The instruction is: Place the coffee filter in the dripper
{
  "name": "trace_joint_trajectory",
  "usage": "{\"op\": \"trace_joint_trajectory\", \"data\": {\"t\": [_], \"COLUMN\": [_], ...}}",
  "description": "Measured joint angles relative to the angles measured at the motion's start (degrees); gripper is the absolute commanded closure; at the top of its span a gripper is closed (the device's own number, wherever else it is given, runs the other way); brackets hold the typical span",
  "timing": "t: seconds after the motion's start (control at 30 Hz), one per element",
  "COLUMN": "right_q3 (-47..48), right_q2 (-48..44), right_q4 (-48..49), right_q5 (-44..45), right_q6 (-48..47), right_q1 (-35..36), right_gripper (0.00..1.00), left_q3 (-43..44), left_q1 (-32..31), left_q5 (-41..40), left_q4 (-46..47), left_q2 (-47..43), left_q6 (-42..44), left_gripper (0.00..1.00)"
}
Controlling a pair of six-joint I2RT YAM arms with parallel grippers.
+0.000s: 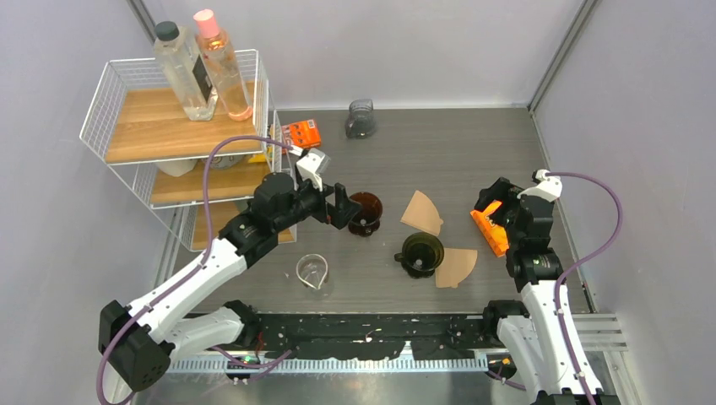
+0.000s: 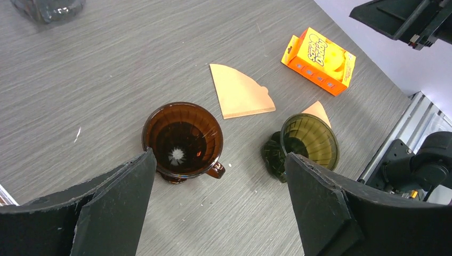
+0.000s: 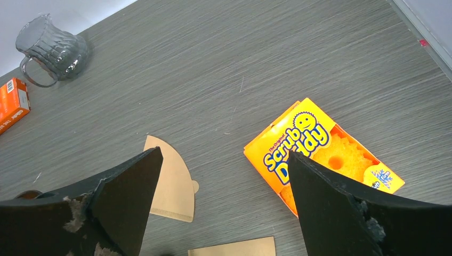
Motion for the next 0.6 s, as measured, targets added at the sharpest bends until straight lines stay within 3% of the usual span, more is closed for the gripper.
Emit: {"op": "trace_joint_trajectory", "data": {"t": [0.37,0.6], "right_q3": [0.11,0.44], "right_q2": [0.39,1.11], "right_q4": [-1.03,-1.46], "right_q5": [-1.53,-5.03], "right_q6": [0.24,0.17], "right_q1": [0.00,0.00], "right_gripper": [0.04,0.05], "left_q3": [1.38,7.67], "left_q1": [0.00,-0.04], "left_q5": [0.07,-2.43], "left_q4": [-0.59,-5.01], "left_q2": [2.86,9.86], "left_q6": [0.07,-0.57], "left_gripper": [0.01,0.01]}}
